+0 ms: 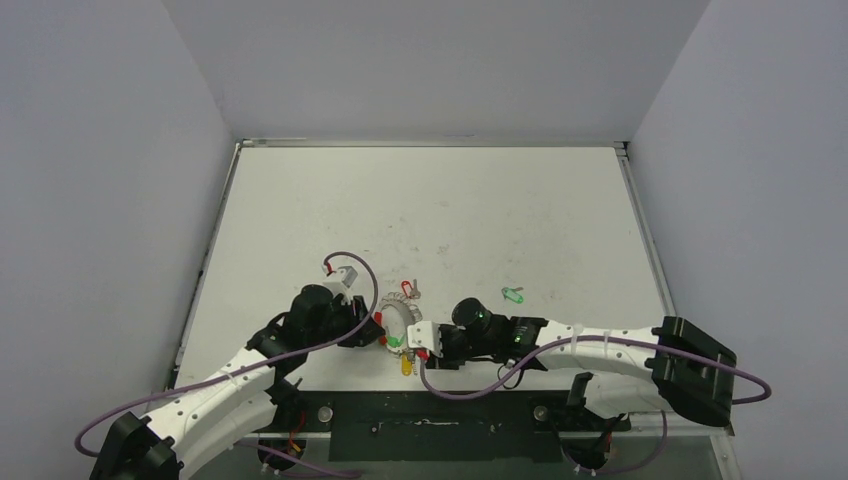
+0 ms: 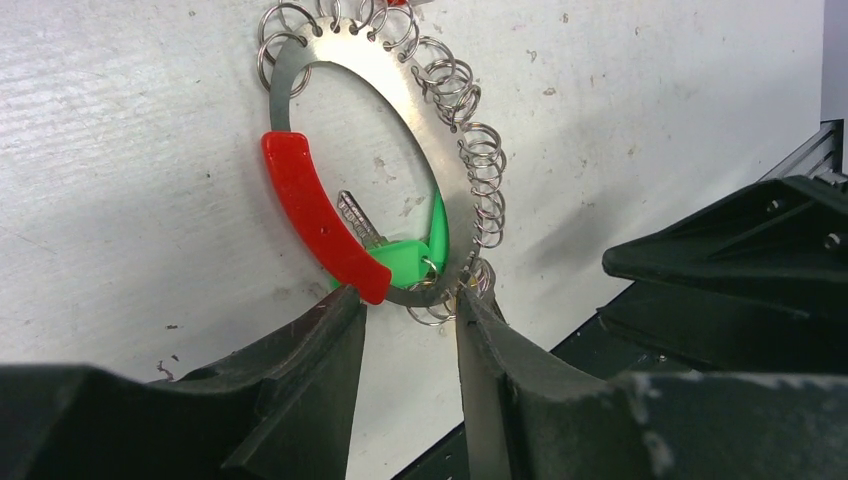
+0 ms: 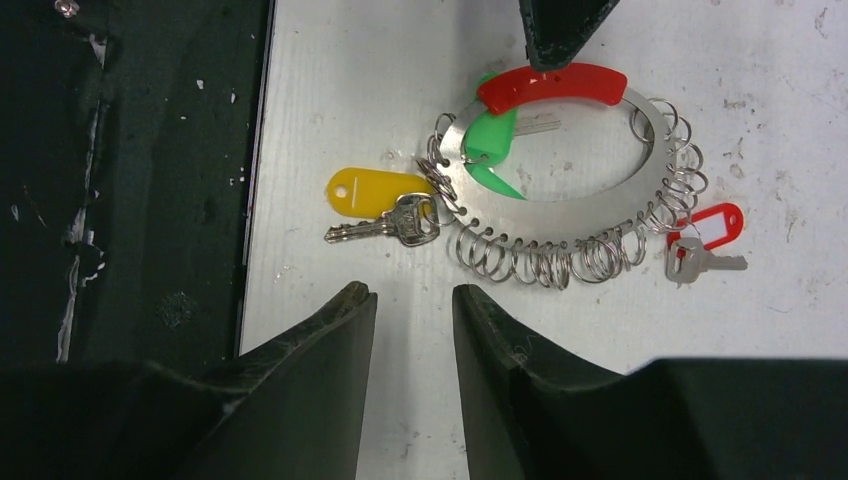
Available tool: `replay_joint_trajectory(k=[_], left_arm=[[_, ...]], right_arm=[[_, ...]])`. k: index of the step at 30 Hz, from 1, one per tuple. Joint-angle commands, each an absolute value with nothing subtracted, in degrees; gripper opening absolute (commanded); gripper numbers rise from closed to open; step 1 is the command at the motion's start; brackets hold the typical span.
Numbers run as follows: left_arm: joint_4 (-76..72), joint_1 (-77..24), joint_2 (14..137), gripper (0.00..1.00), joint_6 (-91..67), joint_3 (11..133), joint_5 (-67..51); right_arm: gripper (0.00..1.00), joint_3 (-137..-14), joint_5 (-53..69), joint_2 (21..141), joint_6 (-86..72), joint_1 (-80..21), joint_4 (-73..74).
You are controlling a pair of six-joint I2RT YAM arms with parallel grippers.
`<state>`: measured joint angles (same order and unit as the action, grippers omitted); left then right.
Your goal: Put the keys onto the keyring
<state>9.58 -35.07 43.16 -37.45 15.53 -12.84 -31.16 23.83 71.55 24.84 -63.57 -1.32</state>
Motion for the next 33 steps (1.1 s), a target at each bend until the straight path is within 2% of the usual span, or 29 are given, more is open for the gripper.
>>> replay_joint_trajectory(k=[1,5,8,16,23,28,33], left_arm=[[6.2,-35.6,43.9,0.36,-38.5,15.4,-12.7],[5.8,-35.8,45.3,0.35,-39.9,15.1,-12.7],[5.5,-36.1,45.8,0.35,-40.4,15.0,-12.8],[5.8,-36.4,44.8,0.35,-40.6,14.8,-12.2],[7.6,-36.4,43.5,0.35,-39.9,15.2,-11.6],[8.6,-36.4,42.6,0.35,-40.0,15.3,-11.1],[8.5,-36.4,42.5,0.35,-40.5,14.9,-10.9]], right_arm=[[0.34,-29.1,17.8,72.3,20.7,-66.0,-12.8],[0.29,-27.1,14.1,74.2,15.7,-67.1,-18.0],[0.24,-26.0,9.4,75.7,17.6,-69.4,-18.8],[0.25,-23.8,-3.6,78.2,24.5,-74.5,-22.0],[0.25,-24.8,-4.9,83.0,25.8,-74.6,-24.7],[0.15,-25.2,-0.9,84.2,25.7,-74.6,-24.4],[0.14,-25.2,2.3,84.8,25.7,-74.6,-25.0]])
